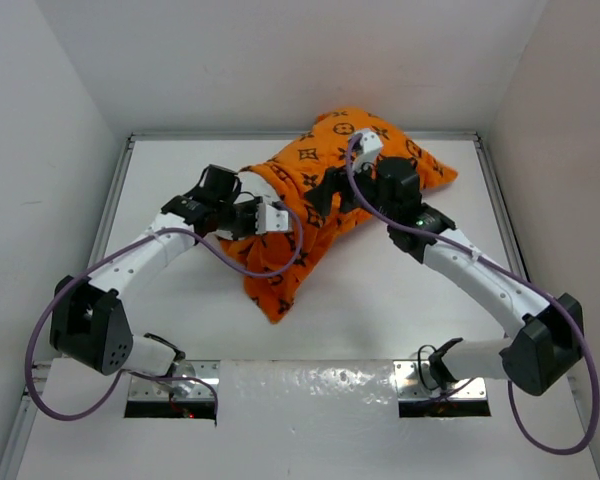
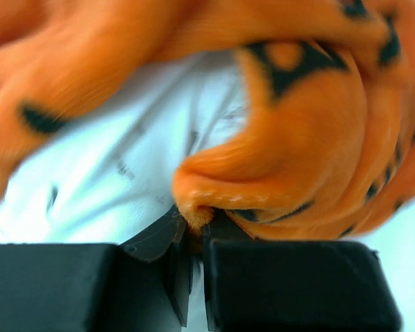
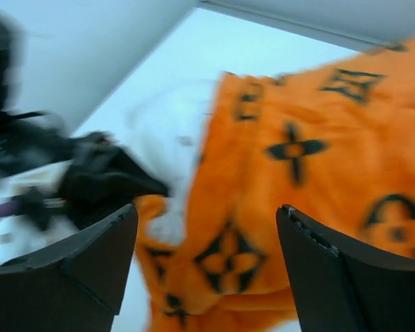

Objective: Put the pillow into the pillowcase

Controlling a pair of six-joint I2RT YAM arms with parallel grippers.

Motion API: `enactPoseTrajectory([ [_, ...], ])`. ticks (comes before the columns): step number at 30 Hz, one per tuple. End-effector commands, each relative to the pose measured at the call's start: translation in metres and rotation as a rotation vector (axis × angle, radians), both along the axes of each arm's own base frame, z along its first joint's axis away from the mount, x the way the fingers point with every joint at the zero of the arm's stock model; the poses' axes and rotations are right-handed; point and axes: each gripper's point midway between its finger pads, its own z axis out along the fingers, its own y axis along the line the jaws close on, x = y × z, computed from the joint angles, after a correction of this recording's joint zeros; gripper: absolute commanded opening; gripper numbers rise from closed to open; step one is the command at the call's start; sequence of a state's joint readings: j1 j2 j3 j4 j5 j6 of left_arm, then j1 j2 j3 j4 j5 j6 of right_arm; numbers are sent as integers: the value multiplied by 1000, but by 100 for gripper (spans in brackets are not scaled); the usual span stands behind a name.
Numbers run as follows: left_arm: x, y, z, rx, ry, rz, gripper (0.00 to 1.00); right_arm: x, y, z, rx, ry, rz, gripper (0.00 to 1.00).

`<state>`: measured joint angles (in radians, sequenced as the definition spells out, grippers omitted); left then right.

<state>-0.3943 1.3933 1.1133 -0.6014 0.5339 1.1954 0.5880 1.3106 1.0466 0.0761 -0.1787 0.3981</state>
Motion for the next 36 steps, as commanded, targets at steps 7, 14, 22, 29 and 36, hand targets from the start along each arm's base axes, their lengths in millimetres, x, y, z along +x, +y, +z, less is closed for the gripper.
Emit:
enactPoseTrajectory([
  [7, 23, -6, 34, -136, -143, 98, 0, 21, -14, 73, 24, -161, -18, 6],
  [14, 28, 1, 39, -139, -170, 158, 0, 70, 60, 10, -31, 26, 152, 81],
  [22, 42, 24, 61, -196, -200, 333, 0, 78, 93, -117, -224, 315, 306, 99],
  [29, 59, 59, 72, -196, -238, 501, 0, 54, 42, -202, -524, 394, 153, 0],
  [36, 53, 75, 89, -167, -235, 501, 0, 66, -131, -198, -378, 440, -469, 0],
])
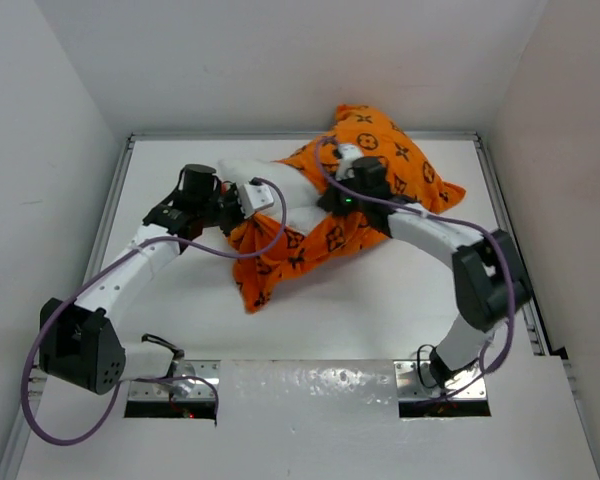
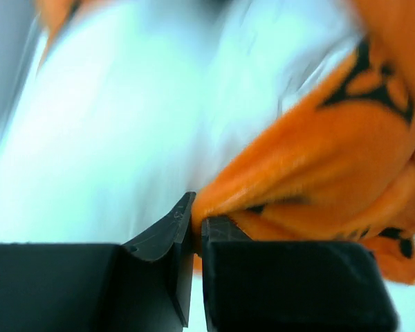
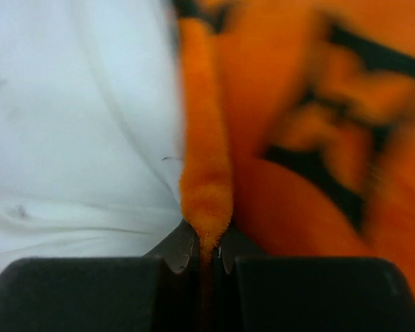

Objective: Put the pillow into the pillowcase

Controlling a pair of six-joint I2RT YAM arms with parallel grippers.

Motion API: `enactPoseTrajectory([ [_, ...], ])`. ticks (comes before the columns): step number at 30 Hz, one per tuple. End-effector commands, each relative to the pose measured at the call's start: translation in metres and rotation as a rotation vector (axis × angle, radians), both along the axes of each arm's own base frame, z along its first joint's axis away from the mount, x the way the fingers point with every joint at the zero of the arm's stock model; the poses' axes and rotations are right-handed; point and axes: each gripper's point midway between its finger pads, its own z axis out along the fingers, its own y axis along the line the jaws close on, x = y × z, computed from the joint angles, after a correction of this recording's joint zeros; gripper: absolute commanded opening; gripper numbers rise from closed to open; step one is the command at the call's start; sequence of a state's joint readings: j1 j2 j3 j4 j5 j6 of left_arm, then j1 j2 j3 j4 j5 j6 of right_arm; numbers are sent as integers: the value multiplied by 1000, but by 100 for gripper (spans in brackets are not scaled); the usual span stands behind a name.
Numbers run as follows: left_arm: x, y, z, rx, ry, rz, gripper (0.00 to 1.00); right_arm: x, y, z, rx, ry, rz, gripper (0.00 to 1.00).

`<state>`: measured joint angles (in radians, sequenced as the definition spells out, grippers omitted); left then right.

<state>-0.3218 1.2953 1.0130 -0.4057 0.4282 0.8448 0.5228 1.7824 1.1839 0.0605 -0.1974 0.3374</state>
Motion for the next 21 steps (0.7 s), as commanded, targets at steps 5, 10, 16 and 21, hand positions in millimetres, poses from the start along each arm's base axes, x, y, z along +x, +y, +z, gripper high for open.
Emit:
enactPoseTrajectory([
  [5, 18, 35, 78, 21, -237, 75, 0, -42, -164, -57, -303, 202, -426, 0],
  [10, 6, 52, 58, 118, -174, 87, 0, -70, -186, -73, -364, 247, -482, 0],
  [16, -39, 66, -42, 276, 103, -40, 6, -79, -146, -88, -150, 305, -397, 0],
  [21, -38, 58, -77, 235, 321, 8, 39, -78, -116, -86, -85, 307, -352, 0],
])
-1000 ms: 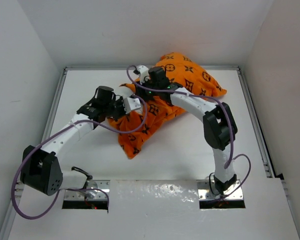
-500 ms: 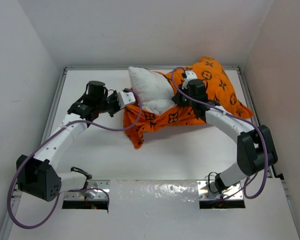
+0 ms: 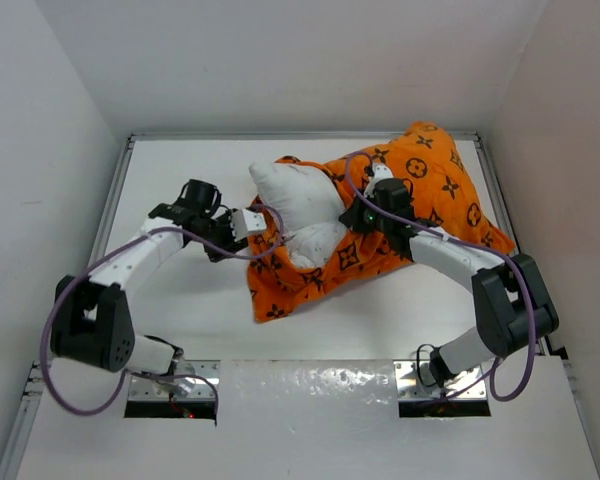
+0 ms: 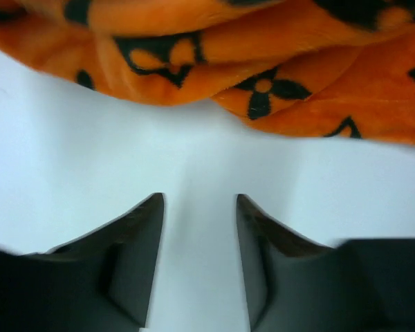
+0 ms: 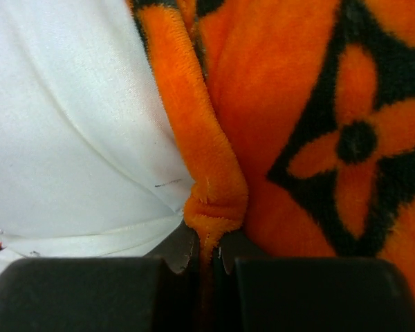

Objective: Put the pillow into the pillowcase

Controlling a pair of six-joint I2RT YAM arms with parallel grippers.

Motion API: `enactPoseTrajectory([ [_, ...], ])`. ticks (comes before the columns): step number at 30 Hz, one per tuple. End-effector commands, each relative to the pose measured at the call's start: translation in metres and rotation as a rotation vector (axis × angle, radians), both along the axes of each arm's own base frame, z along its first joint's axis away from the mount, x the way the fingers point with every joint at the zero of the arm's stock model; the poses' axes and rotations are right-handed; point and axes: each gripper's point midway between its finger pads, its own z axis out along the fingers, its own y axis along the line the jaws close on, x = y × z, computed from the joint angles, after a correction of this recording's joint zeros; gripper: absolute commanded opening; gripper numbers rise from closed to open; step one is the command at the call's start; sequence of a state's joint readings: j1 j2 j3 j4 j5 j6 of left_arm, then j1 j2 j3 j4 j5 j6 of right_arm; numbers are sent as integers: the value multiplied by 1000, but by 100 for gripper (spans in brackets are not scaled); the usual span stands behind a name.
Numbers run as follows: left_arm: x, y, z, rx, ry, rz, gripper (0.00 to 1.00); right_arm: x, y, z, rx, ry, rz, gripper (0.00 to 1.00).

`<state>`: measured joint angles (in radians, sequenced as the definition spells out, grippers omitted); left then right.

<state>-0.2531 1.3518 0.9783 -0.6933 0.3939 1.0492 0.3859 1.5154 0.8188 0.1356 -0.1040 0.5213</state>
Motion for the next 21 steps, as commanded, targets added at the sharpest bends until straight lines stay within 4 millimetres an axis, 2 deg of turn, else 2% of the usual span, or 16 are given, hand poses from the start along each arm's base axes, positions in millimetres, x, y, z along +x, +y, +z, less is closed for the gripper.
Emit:
enactPoseTrajectory([
  [1, 12, 4, -3, -15, 72, 104, 46, -43, -16, -63, -115, 226, -16, 0],
  [2, 17, -3, 3, -57, 71, 118, 53, -42, -11, -61, -107, 219, -8, 0],
  [3, 29, -9, 17, -94, 40, 138, 61, -43, -10, -61, -104, 220, -6, 0],
  [5, 46, -20, 42, -191, 24, 215, 61, -46, -8, -61, -92, 225, -5, 0],
  [7, 73, -30, 74, -311, -17, 333, 60, -43, -7, -58, -75, 207, -12, 0],
  [9, 92, -37, 86, -408, 5, 461, 55, -45, -6, -59, -72, 205, -11, 0],
  [11, 99, -46, 79, -456, 77, 506, 54, -45, -7, -60, -72, 207, -12, 0],
  [13, 95, -56, 66, -499, 189, 548, 54, -45, -6, -59, -72, 204, -12, 0],
  [14, 93, -58, 48, -487, 252, 569, 54, -43, -7, -59, -75, 199, -16, 0],
  [15, 89, -59, 38, -482, 305, 599, 53, -42, -7, -57, -77, 196, -16, 0],
  [17, 83, -60, 22, -466, 367, 617, 46, -40, -6, -53, -80, 184, -13, 0],
  [21, 83, -61, 17, -481, 384, 640, 33, -37, -5, -51, -84, 177, -4, 0],
])
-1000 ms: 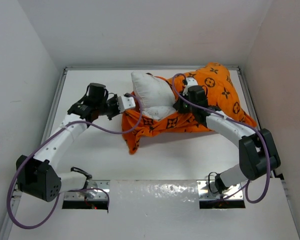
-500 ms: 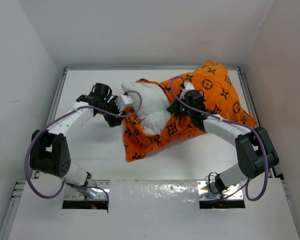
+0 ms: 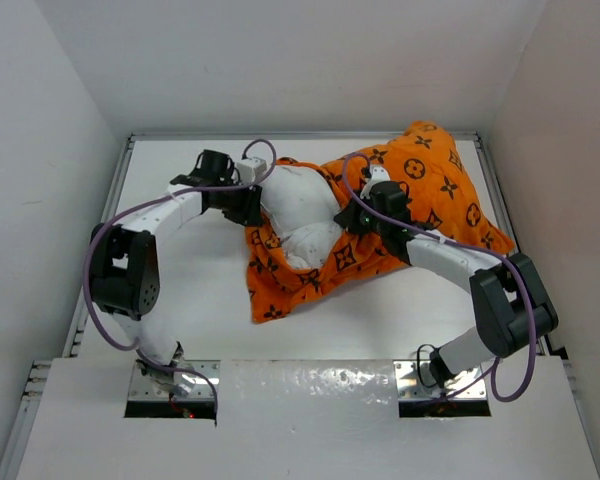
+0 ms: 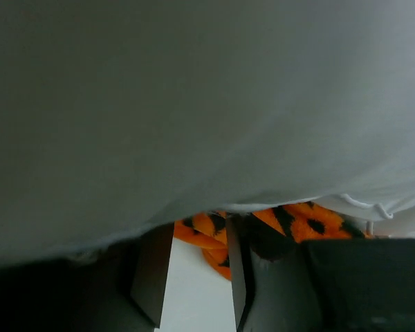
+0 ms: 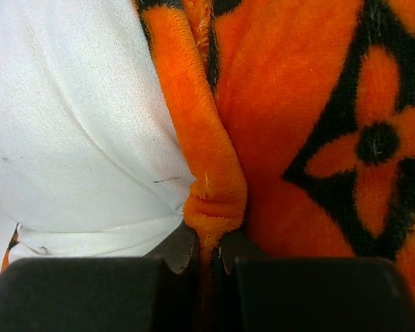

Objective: Put the pillow into the pillowcase

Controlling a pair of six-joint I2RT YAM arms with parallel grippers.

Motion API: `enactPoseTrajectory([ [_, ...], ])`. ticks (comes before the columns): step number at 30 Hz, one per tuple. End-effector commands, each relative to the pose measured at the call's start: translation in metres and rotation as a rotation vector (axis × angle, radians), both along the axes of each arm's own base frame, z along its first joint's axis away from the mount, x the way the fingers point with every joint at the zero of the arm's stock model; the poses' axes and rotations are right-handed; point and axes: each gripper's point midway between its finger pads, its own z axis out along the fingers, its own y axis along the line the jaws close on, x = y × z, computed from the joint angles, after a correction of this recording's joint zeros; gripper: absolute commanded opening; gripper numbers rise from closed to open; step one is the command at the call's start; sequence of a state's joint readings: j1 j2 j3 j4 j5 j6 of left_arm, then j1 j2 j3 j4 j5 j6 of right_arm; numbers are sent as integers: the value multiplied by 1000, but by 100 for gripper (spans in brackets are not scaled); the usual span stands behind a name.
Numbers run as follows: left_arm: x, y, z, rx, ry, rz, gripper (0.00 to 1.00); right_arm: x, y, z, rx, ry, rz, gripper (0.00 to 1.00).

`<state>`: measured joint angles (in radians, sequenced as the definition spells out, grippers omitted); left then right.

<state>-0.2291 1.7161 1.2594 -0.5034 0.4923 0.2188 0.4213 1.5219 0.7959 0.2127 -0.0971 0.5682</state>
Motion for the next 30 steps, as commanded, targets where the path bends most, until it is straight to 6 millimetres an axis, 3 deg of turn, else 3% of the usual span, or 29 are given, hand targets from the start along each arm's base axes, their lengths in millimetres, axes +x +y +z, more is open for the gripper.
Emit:
enactPoseTrajectory([
  [1, -2, -8, 15, -87, 20, 39, 32, -34, -20, -53, -134, 198, -1, 0],
  [4, -5, -15, 5, -143, 50, 59, 35, -31, -18, -53, -130, 197, 6, 0],
  [7, 7, -16, -8, -146, 35, 115, 51, -28, -17, -52, -130, 195, 10, 0],
  [9, 17, -18, -9, -168, 23, 152, 54, -27, -15, -50, -134, 198, 17, 0],
  [13, 15, -20, -42, -155, 78, 202, 56, -27, -13, -47, -143, 195, 42, 0],
  [20, 20, -43, -55, -260, 73, 185, 64, -28, -4, -38, -128, 164, 119, 0],
  [21, 20, -46, -55, -267, 71, 181, 62, -28, -3, -37, -126, 163, 126, 0],
  [23, 22, -48, -55, -291, 68, 187, 48, -28, 0, -34, -117, 158, 142, 0],
  [24, 21, -49, -56, -299, 72, 193, 25, -28, 1, -33, -117, 153, 150, 0],
  [26, 24, -50, -52, -318, 68, 199, 1, -27, 3, -27, -114, 138, 165, 0],
  [27, 25, -46, -50, -324, 72, 210, 0, -26, 3, -25, -119, 131, 170, 2],
  [29, 23, -46, -39, -364, 92, 177, 0, -21, -1, -18, -146, 109, 166, 22],
  [30, 33, -40, -21, -387, 66, 164, 0, -15, -2, -4, -179, 75, 183, 33],
])
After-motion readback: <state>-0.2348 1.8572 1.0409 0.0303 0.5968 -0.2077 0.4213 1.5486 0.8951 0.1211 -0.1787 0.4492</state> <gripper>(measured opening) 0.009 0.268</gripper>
